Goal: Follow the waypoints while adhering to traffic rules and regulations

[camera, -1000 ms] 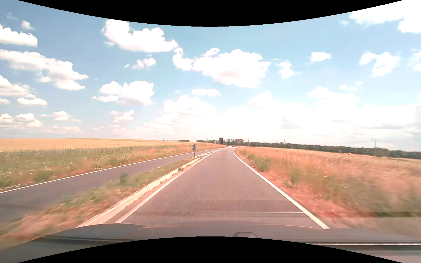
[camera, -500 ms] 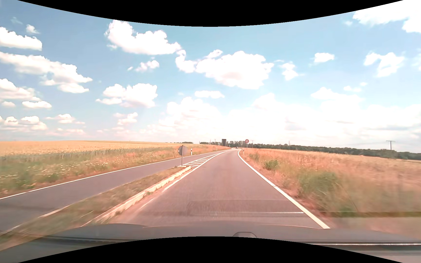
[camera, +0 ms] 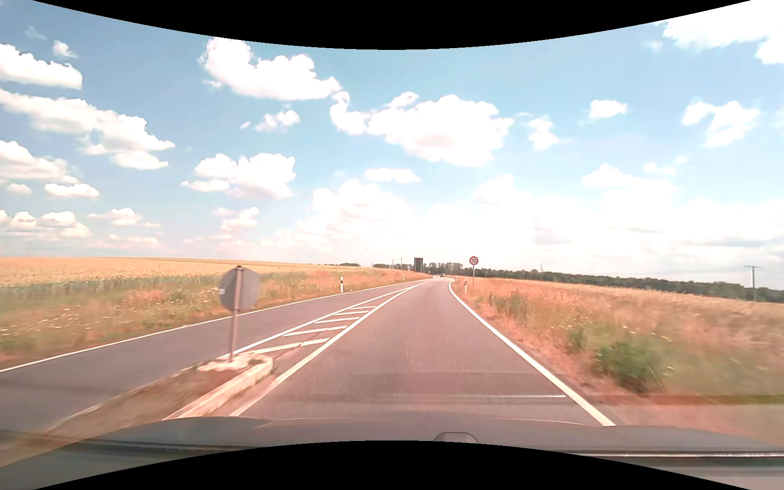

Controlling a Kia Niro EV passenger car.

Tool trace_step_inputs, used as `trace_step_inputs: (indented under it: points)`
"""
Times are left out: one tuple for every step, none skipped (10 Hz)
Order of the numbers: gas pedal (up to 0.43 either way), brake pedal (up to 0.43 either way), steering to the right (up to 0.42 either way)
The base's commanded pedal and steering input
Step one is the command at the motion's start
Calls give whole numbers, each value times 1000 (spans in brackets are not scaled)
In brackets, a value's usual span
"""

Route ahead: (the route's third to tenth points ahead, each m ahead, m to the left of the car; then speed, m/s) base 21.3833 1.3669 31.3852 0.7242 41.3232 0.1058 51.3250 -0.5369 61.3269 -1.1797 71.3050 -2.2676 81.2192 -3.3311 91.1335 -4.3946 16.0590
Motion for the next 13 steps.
trace_step_inputs:
  points:
    - [189,0,6]
    - [189,0,6]
    - [189,0,6]
    - [197,0,7]
    - [197,0,7]
    - [197,0,9]
    - [197,0,10]
    - [197,0,11]
    - [197,0,12]
    - [197,0,12]
    - [197,0,13]
    - [197,0,13]
    - [197,0,13]
